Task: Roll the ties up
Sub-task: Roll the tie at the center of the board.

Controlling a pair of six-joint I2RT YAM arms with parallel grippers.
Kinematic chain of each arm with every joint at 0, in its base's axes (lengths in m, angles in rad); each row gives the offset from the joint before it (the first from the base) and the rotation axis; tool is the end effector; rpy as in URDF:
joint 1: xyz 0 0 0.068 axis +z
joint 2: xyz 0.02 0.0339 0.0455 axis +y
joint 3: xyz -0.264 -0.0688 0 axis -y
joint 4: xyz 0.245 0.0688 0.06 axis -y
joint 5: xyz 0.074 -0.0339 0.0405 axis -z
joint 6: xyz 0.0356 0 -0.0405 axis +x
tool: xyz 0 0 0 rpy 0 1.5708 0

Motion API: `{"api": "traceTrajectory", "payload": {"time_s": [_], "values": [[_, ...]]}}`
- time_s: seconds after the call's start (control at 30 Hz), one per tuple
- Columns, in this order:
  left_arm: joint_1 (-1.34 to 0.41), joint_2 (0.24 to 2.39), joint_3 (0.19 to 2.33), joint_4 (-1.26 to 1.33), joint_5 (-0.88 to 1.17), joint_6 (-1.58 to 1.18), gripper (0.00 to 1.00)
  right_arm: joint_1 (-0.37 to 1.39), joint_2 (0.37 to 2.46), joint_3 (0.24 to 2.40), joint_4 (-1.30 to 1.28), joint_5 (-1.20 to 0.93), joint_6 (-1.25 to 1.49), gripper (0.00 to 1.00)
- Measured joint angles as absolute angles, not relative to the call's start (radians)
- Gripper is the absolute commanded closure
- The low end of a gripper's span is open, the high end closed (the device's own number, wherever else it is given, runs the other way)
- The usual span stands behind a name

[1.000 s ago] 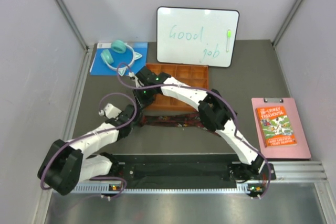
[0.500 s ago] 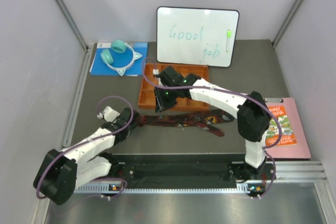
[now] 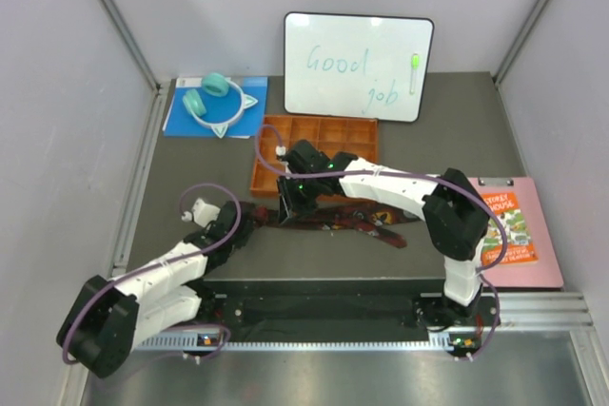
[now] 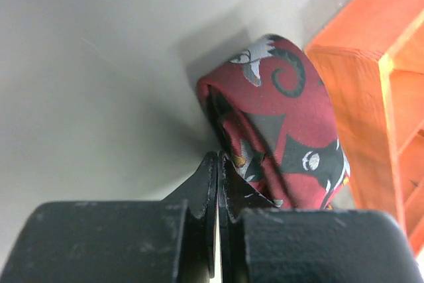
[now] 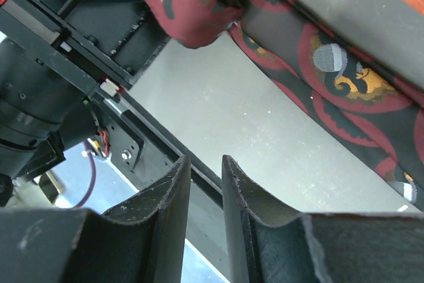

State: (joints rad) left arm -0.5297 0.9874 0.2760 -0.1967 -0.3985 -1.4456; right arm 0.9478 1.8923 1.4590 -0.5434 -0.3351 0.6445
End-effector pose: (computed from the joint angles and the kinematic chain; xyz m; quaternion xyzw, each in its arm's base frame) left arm 0.1494 -0.0715 0.1351 -0.4675 0.8029 -0.1631 0.3318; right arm 0.2304 0.3408 0.2264 -0.1907 0.9246 0.3178 0.0879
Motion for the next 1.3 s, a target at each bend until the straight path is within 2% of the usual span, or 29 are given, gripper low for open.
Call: {"api": "traceTrajectory", "payload": {"time_s": [0.23, 0.43, 0.6, 0.63, 0.67, 0.7, 0.73, 0.8, 0.83, 0.9, 1.1, 1.3], "values": [[-0.546, 1.047, 0.274, -0.102, -0.376, -1.488, 1.00, 0.948, 1.892, 1.410, -0.521, -0.336, 0.651, 0.74], [-0.556, 1.026, 0.279, -0.134, -0.371, -1.494, 1.00, 0.948, 1.892, 1.405, -0.517, -0.334, 0.650, 0.75], [-0.593, 0.864, 0.276, -0.340, -0.356, -1.491, 0.90, 0.948, 1.892, 1.406, -0.516, -0.343, 0.652, 0.90], [-0.594, 0.827, 0.278, -0.381, -0.358, -1.486, 0.85, 0.948, 1.892, 1.408, -0.515, -0.348, 0.653, 0.92], [-0.594, 0.793, 0.281, -0.424, -0.359, -1.481, 0.75, 0.948, 1.892, 1.411, -0.512, -0.355, 0.656, 0.99], [-0.594, 0.765, 0.287, -0.468, -0.363, -1.470, 0.66, 0.948, 1.893, 1.417, -0.513, -0.363, 0.658, 1.00], [-0.594, 0.743, 0.299, -0.513, -0.369, -1.457, 0.49, 0.948, 1.893, 1.423, -0.513, -0.367, 0.657, 1.00], [-0.594, 0.708, 0.337, -0.597, -0.392, -1.419, 0.29, 0.948, 1.895, 1.453, -0.514, -0.381, 0.664, 1.00], [-0.593, 0.695, 0.361, -0.629, -0.411, -1.393, 0.14, 0.948, 1.901, 1.478, -0.515, -0.390, 0.666, 1.00], [-0.593, 0.682, 0.418, -0.675, -0.454, -1.335, 0.06, 0.948, 1.922, 1.528, -0.500, -0.406, 0.667, 1.00], [-0.545, 0.686, 0.559, -0.717, -0.554, -1.192, 0.13, 0.948, 2.016, 1.658, -0.477, -0.437, 0.683, 1.00], [-0.451, 0.741, 0.576, -0.702, -0.541, -1.085, 0.18, 0.948, 2.100, 1.729, -0.479, -0.442, 0.694, 1.00]]}}
